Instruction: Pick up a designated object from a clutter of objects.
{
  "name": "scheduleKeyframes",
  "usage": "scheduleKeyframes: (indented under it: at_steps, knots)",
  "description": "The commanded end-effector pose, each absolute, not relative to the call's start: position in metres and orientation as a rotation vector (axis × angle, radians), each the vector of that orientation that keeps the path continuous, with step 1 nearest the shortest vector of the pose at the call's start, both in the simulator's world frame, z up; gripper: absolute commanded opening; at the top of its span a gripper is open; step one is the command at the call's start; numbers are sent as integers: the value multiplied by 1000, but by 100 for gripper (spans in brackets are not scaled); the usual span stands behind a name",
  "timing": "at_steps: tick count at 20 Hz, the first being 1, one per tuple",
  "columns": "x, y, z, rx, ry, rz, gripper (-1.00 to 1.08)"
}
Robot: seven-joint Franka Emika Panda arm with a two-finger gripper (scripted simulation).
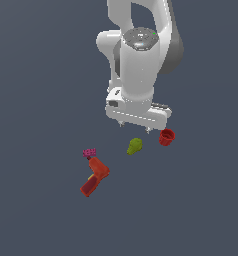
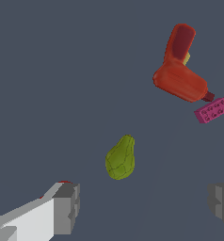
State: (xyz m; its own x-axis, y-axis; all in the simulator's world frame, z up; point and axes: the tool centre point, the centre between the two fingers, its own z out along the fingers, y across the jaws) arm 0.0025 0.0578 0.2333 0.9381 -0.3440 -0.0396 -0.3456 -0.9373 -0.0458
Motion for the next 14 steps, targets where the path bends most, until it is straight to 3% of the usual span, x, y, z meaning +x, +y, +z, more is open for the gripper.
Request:
scheduleKeyframes:
  at_steps: [1, 14]
  knots:
    - [1, 62, 220, -3020, 643, 51, 100]
    - [-14, 76, 153, -2877, 1161, 54, 100]
